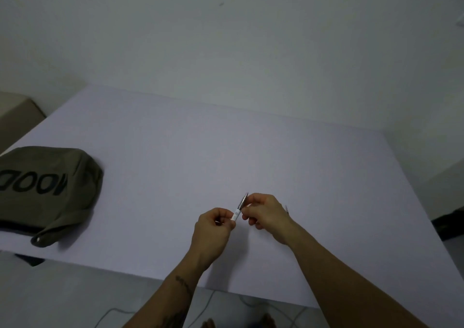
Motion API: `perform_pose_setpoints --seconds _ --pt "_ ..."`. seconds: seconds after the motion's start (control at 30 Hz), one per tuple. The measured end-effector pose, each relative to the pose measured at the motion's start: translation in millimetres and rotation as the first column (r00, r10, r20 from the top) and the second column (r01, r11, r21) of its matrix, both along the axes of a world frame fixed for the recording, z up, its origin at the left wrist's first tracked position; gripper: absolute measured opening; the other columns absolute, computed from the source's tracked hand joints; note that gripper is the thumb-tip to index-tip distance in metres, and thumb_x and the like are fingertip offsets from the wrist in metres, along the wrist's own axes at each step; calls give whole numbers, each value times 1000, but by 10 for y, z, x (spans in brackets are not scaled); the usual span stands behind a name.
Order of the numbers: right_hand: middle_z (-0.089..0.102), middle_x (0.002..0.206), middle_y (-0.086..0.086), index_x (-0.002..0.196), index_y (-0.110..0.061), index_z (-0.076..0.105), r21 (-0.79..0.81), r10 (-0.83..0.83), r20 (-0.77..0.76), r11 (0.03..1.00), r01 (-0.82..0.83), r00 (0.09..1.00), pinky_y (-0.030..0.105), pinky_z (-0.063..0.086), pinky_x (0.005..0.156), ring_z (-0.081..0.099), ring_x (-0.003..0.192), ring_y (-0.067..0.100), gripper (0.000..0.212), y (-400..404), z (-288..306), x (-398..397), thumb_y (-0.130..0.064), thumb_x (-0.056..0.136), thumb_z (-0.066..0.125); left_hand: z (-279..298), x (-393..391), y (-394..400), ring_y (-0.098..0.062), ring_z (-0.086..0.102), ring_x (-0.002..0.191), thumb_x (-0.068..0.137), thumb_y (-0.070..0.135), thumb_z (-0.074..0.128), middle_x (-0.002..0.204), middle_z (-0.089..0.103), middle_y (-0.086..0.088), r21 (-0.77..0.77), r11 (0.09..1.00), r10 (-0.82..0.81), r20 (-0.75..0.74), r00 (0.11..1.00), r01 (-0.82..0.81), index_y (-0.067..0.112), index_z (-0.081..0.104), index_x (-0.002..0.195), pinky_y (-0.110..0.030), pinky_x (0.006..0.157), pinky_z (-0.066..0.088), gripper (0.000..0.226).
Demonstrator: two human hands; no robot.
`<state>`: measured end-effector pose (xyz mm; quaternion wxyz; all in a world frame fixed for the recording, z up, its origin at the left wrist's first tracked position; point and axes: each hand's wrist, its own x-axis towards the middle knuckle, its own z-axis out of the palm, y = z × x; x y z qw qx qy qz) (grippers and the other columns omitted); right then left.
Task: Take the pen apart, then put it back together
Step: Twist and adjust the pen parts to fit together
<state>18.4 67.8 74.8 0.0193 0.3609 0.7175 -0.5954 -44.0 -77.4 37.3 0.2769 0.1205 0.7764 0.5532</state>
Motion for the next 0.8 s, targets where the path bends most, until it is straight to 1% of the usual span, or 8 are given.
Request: perform_pose_setpoints --seconds 0.1,0.23,0.37,0.43,0.5,0.6,0.7,0.8 --pt "72 72 5 94 -18 76 -73 -61 -57 996 56 997 24 45 51 58 56 13 20 35 1 -18 -6 84 63 8 -24 -6 -13 58 65 86 9 67 75 66 0 -7 1000 5 5 1000 -5 19 71 84 -18 53 48 11" --pt "70 69 3 86 -12 75 -31 -1 -42 1000 0 999 26 45 54 57 56 12 10 63 9 -39 -14 88 65 -5 -43 -7 -13 58 64 84 10 68 74 66 1 -22 1000 -7 7 1000 7 22 71 82 -20 54 49 13" --pt "68 70 4 88 -11 72 18 20 6 1000 -20 1000 27 45 56 57 59 14 15 48 12 -69 -25 88 67 -24 -65 -8 -13 58 65 84 11 69 75 66 1 -28 1000 -6 4 1000 6 23 71 81 -21 54 49 13" --pt "70 75 7 97 -12 72 -44 -9 -23 999 8 1000 26 45 55 57 61 15 12 62 20 -77 -20 89 67 -29 -84 -6 -13 58 65 84 12 69 76 66 2 -33 999 -2 0 1000 2 23 71 81 -19 53 47 12" --pt "71 80 10 101 -12 74 -88 -38 -48 996 33 998 25 46 54 58 63 17 15 87 29 -77 -9 89 64 -27 -97 -6 -13 58 64 85 12 68 76 66 1 -41 999 -6 -3 1000 6 23 71 81 -19 52 48 12" --pt "72 78 10 93 -7 74 -25 -12 -27 1000 11 1000 26 47 56 60 64 17 12 86 34 -83 -6 89 63 -15 -104 0 -13 57 62 85 10 67 76 66 0 -46 999 -18 -3 1000 18 22 71 81 -20 52 49 13" --pt "72 73 8 87 -7 73 59 6 6 998 -6 1000 30 47 58 61 61 16 10 70 29 -110 -14 88 66 3 -106 0 -11 55 60 84 9 67 74 65 1 -36 999 -18 -8 1000 17 20 72 82 -18 50 45 12" --pt "70 67 6 81 -8 71 83 4 23 997 -6 1000 30 46 57 58 58 15 13 55 6 -144 -19 87 67 16 -112 -10 -12 55 61 83 9 67 72 65 1 -19 1000 -17 -5 1000 17 19 73 82 -21 54 46 11"
